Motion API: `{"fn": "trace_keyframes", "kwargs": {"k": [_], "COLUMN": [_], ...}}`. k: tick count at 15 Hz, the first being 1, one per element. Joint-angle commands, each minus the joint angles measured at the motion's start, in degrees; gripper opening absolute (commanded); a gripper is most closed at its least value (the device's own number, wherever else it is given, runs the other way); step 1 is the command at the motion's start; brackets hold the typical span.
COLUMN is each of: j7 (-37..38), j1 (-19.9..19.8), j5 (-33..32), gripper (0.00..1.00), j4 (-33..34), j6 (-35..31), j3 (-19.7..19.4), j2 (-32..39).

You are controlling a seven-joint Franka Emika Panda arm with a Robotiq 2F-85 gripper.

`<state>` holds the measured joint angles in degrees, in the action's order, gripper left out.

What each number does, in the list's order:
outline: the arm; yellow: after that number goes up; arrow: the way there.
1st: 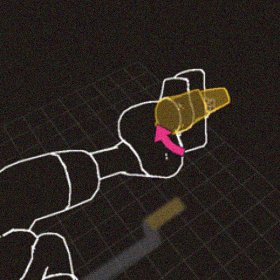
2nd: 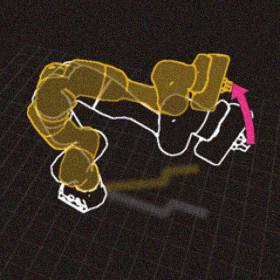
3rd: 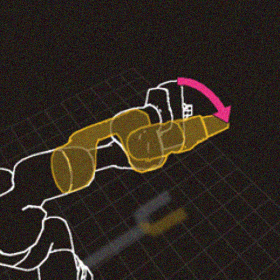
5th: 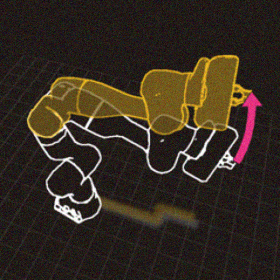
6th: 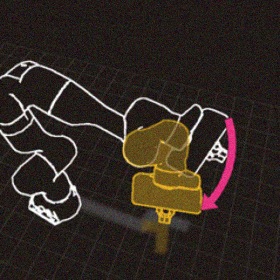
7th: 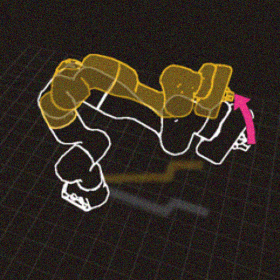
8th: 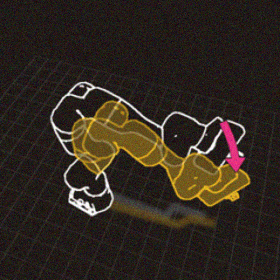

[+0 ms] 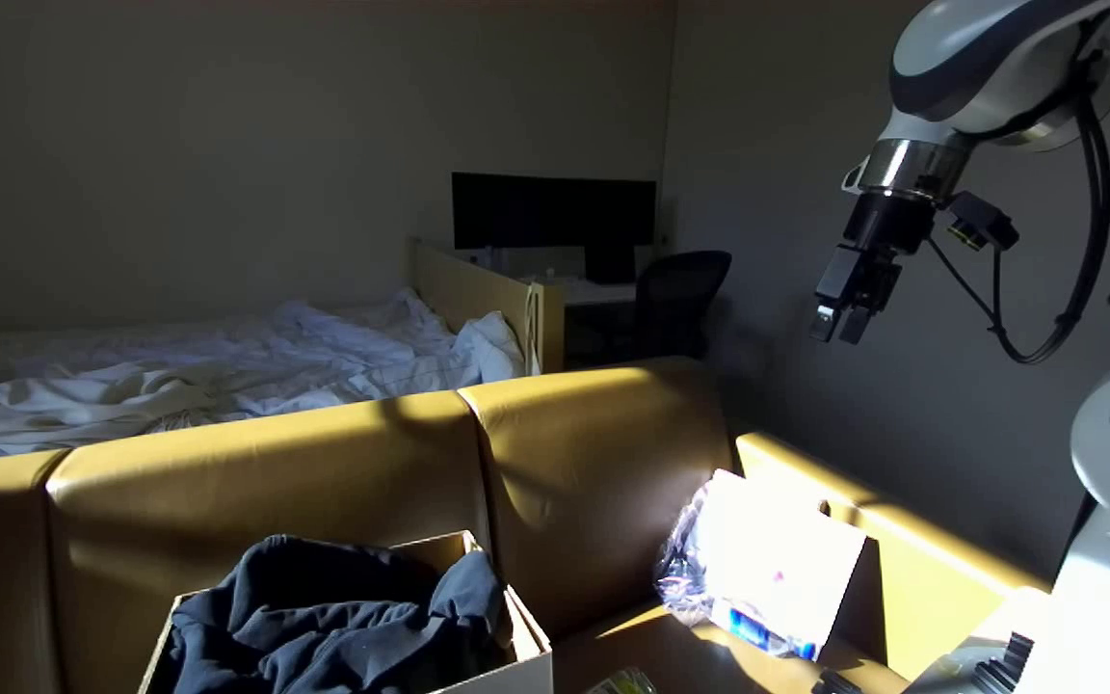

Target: Pick up the water bottle and put it into the box

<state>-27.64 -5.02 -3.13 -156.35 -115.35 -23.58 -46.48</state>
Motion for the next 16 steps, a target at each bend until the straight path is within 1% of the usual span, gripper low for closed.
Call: {"fn": "trace_keyframes", "kwargs": {"k": [1, 2, 6, 8, 9, 10, 12, 14, 15, 16], "j7": [-0.5, -0.7, -3.0, -5.5, -7.3, -9.7, -15.3, -20.8, -22.9, -24.2], "j1": [-1.2, -0.9, -1.4, -2.0, -1.6, -0.1, 2.6, 6.0, 7.6, 8.1], "j5": [0.3, 1.0, 1.0, 1.6, 2.9, 5.4, 10.3, 18.1, 22.0, 24.8], "gripper": [1.00, 1.00, 1.00, 1.00, 1.00, 1.00, 1.00, 1.00, 1.00, 1.00], "j4": [-0.5, -0.4, -1.3, -3.1, -3.9, -2.8, -3.5, -3.5, -3.5, -3.5], "j6": [-1.2, -1.4, -5.5, -9.6, -12.3, -15.6, -23.3, -29.9, -31.6, -32.0], "j3": [0.0, -1.2, -4.8, -7.1, -8.4, -9.9, -11.4, -13.1, -14.1, -14.6], "j2": [2.4, 5.0, 13.2, 16.6, 18.4, 21.3, 24.2, 27.5, 29.5, 31.0]}}
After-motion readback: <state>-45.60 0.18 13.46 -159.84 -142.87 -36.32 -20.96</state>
